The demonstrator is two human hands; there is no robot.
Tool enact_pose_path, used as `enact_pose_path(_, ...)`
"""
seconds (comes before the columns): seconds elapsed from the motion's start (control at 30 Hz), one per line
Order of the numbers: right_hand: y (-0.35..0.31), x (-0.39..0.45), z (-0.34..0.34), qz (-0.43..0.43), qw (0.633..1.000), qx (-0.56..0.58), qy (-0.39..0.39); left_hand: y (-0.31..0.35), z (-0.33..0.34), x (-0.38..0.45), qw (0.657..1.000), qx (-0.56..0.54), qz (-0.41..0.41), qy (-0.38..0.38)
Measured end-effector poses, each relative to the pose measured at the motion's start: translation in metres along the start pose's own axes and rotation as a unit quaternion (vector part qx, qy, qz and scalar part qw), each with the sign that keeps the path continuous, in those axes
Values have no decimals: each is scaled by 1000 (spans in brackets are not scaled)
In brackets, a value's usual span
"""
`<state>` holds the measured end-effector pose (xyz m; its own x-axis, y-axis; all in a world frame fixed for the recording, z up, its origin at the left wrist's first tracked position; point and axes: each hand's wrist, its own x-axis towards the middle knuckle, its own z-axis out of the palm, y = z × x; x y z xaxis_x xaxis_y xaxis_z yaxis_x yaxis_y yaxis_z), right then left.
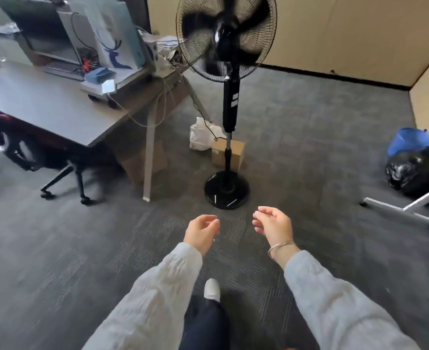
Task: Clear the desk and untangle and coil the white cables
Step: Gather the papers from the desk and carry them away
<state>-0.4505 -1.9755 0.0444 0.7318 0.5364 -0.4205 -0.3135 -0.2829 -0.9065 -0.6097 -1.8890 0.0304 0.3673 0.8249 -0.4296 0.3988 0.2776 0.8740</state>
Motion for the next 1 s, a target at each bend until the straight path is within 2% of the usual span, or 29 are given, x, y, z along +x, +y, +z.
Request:
enact_pose_path(0.23,-85,180,-15,-2,994,66,90,126,90,184,995,35,39,-83)
enact_pose_path(0.37,-142,267,-30,-3,990,93,108,201,143,269,991,38,58,-112)
enact_pose_path(0.57,-200,410,-68,3,983,123,133,274,241,395,986,53,63,-147)
enact_pose_path(0.77,-265,588,-115,8,989,89,115,341,349,523,990,45,42,-131)
enact_pose_path(1.0,-370,772,-143,0,999,23,42,447,437,641,998,-18,17,-51)
